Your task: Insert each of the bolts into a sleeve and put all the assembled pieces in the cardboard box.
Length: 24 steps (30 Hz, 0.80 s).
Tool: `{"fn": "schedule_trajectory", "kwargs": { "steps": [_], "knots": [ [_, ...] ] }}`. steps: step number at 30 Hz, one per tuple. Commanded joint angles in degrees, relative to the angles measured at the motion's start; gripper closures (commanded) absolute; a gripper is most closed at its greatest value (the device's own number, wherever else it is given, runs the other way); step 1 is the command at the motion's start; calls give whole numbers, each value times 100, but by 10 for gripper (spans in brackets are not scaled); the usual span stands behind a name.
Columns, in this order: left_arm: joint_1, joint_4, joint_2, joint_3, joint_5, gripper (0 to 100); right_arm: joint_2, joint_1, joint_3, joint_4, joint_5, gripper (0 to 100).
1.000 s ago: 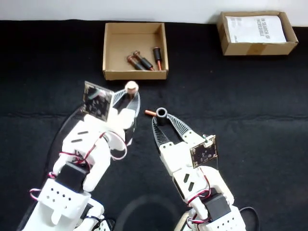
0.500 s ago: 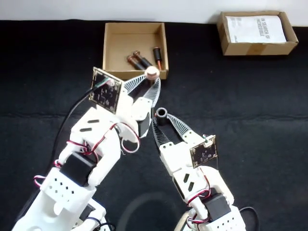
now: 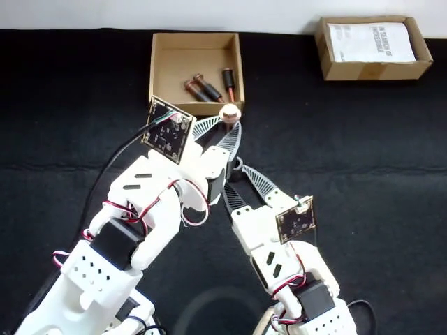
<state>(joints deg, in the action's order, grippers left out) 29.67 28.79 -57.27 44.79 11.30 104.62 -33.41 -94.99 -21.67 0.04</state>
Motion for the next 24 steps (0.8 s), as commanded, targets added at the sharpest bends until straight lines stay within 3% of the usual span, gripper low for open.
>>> {"fn": "schedule_trajectory", "kwargs": {
  "steps": [1, 6, 11, 24],
  "knots": [
    [84, 9, -22, -321, 44, 992, 13, -22, -822, -22, 70, 992],
    [84, 70, -22, -409, 44, 992, 13, -22, -822, -22, 70, 992],
    [92, 624, -22, -822, 53, 992, 13, -22, -822, -22, 70, 992],
    [470, 633, -22, -857, 53, 992, 13, -31, -822, -22, 70, 992]
  ]
}}
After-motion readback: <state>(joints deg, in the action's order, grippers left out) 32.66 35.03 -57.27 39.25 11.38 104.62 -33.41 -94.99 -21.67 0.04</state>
